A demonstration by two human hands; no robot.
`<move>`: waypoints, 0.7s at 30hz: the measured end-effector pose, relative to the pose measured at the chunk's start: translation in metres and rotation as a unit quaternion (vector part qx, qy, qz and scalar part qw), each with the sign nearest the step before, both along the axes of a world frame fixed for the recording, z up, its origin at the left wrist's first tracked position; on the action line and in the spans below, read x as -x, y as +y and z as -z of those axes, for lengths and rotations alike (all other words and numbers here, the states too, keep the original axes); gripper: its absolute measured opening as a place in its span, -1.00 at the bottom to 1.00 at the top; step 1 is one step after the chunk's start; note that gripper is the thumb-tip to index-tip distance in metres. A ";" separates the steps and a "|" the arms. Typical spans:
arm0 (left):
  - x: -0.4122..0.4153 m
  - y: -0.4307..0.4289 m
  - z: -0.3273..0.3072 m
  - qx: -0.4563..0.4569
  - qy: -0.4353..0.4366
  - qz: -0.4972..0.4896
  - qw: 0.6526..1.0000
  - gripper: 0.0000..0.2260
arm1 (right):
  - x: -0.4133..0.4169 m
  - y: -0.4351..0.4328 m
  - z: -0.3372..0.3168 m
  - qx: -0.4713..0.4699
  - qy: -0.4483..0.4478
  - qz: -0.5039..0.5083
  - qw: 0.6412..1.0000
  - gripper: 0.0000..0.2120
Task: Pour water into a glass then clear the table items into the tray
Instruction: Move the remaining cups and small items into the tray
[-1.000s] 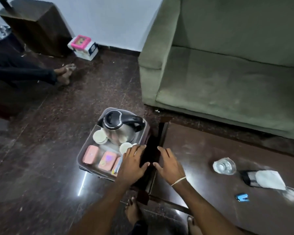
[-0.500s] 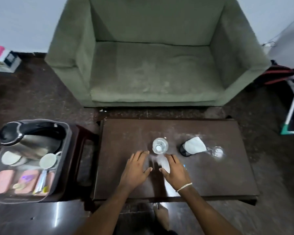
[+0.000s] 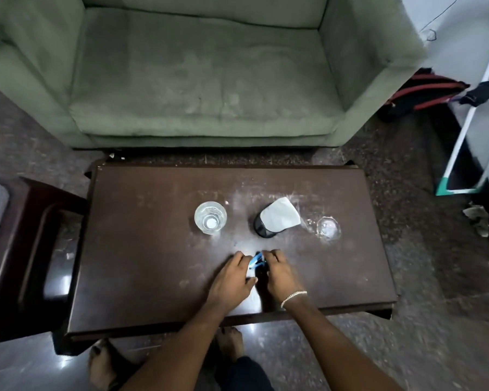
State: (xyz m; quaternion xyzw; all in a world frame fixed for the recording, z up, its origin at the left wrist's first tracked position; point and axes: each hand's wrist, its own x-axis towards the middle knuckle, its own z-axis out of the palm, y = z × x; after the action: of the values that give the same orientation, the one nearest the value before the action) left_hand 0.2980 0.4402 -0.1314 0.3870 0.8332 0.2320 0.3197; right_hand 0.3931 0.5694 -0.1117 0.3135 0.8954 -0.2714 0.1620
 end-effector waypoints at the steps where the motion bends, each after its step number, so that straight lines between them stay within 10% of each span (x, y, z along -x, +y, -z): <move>1: -0.004 0.004 0.006 0.009 0.000 -0.005 1.000 -0.58 | -0.002 0.002 0.007 0.002 -0.001 -0.015 1.000 -0.43; 21: 0.041 -0.066 -0.054 -0.027 0.056 -0.070 0.996 -0.81 | 0.054 -0.056 -0.043 -0.004 0.043 -0.111 0.993 -0.60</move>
State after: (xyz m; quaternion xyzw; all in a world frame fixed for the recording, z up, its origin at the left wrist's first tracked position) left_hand 0.2571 0.3740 -0.0769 0.3490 0.8683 0.2536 0.2448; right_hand 0.3388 0.5135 -0.0686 0.2006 0.9321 -0.2610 0.1512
